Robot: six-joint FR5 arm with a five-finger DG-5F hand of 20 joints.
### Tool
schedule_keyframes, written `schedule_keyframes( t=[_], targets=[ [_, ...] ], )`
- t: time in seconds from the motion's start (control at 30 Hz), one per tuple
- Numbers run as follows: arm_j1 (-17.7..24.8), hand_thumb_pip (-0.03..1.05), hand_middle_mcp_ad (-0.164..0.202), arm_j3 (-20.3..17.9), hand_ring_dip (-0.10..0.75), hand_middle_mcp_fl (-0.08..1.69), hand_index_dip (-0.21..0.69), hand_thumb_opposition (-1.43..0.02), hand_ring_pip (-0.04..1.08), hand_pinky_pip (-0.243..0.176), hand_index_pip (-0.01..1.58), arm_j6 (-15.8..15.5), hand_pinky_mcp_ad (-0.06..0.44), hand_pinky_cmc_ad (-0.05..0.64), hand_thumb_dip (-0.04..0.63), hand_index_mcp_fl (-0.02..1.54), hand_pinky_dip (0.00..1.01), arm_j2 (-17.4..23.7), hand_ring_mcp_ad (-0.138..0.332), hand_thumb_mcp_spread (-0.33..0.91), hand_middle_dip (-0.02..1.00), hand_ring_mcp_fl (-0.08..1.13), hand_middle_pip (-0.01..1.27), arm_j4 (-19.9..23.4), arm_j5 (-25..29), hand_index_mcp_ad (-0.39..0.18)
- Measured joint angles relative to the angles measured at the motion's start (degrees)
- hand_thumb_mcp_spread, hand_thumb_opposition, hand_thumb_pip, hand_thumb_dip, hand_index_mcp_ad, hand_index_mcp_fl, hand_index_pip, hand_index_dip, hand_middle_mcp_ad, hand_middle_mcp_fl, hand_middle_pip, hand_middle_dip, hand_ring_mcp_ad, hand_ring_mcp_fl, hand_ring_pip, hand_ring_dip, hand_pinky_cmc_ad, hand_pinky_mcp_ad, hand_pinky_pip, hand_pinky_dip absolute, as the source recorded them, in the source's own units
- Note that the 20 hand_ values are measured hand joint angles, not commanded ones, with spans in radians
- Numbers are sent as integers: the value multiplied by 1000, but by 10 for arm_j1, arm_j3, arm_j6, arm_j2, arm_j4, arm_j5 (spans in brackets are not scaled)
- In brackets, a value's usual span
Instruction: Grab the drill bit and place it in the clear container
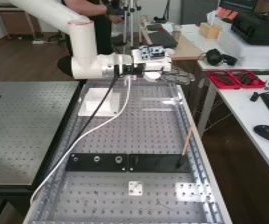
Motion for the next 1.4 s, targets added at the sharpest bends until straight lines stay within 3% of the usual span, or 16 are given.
schedule_keyframes(
  t=[0.37,0.67,0.77,0.83,0.87,1.13,1.4],
  targets=[
    [-1,415,70,-13,94,380,218,-969,105,-58,1030,22,134,307,267,869,190,-12,145,710,237,96,138,17,16,-166],
    [-2,415,70,-11,94,360,211,-972,105,-58,1068,21,134,307,267,845,190,-14,145,691,237,96,138,0,16,-166],
    [-4,424,70,0,94,293,220,-941,101,-58,1045,20,134,307,269,637,190,-16,145,613,237,86,134,-32,11,-169],
    [-6,501,70,9,94,213,204,-892,96,-61,846,22,131,302,269,295,204,-17,145,534,237,52,133,-51,6,-168],
    [-6,518,66,9,94,199,202,-869,93,-61,798,22,134,298,265,243,218,-17,145,511,237,45,126,-52,6,-166],
    [-10,627,66,4,93,141,206,-791,93,-75,689,21,134,284,253,103,353,-10,150,428,237,0,127,-50,3,-119],
    [-12,630,66,-24,93,141,204,-775,94,-91,674,11,134,271,253,87,382,32,145,393,237,5,127,-41,8,-119]
  ],
)
